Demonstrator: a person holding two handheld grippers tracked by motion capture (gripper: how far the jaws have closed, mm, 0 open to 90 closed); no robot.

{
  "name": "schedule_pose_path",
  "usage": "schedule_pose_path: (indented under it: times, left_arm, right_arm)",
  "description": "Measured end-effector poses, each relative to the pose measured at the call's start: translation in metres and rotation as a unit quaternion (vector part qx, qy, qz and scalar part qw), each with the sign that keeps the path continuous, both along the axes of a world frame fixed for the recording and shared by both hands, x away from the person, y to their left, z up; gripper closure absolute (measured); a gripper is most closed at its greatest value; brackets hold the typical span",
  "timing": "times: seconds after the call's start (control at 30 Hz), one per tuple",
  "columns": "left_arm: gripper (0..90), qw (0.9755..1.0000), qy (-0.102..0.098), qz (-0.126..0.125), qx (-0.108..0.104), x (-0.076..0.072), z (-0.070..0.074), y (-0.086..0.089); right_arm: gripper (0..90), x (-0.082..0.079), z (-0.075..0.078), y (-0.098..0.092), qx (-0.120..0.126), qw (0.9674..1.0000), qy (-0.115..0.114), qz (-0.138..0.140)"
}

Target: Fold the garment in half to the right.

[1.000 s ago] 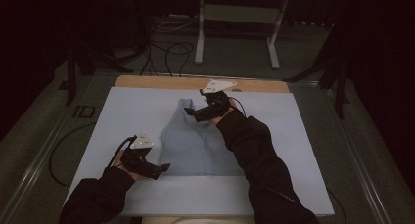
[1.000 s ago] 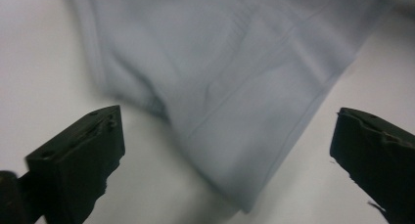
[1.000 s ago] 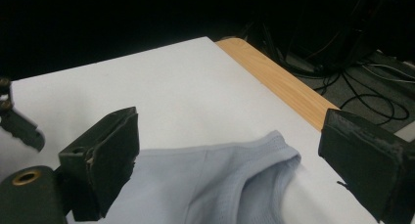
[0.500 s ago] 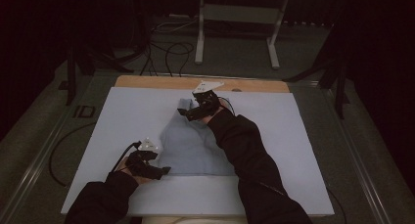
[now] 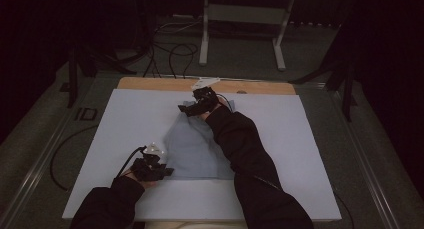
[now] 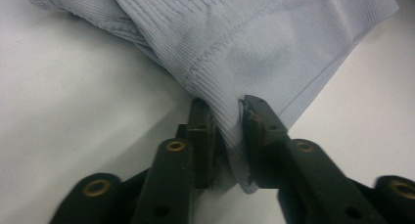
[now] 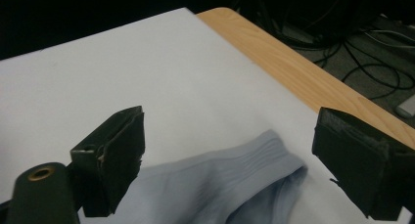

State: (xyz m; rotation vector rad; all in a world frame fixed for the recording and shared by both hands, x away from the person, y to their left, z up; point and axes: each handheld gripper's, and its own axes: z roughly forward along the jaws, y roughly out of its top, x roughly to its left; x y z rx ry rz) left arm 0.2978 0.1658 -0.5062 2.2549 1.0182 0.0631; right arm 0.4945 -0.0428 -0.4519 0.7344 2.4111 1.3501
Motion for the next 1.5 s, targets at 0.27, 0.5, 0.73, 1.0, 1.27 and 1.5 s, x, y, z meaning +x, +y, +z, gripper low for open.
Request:
schedule_pose_path:
  times: [0.27, 0.5, 0.73, 1.0, 1.27, 1.5]
  left_arm:
    - [84.8, 1.0, 0.0, -0.008, -0.004, -0.001, 0.001, -0.001]
    - [85.4, 0.9999, -0.004, -0.012, -0.011, -0.002, 0.003, -0.001]
    - [85.8, 0.9996, 0.0, -0.02, -0.018, -0.003, 0.004, -0.001]
    - [85.9, 0.9996, -0.001, -0.023, -0.015, -0.003, 0.005, -0.002]
    - [86.0, 0.9994, -0.002, -0.031, -0.014, -0.004, 0.006, -0.003]
    - [86.3, 0.9996, 0.0, -0.025, -0.015, -0.003, 0.006, -0.002]
  right_arm:
    - [21.0, 0.028, -0.018, 0.018, -0.023, 0.999, 0.023, -0.031]
    - [31.1, 0.043, -0.044, 0.028, -0.036, 0.9965, 0.047, -0.059]
    - [27.6, 0.051, -0.062, 0.036, -0.076, 0.9934, 0.064, -0.058]
    - [26.3, 0.054, -0.073, 0.038, -0.112, 0.989, 0.074, -0.062]
    - [59.2, 0.055, -0.069, 0.039, -0.134, 0.987, 0.078, -0.042]
    - [83.7, 0.052, -0.064, 0.041, -0.148, 0.986, 0.067, -0.038]
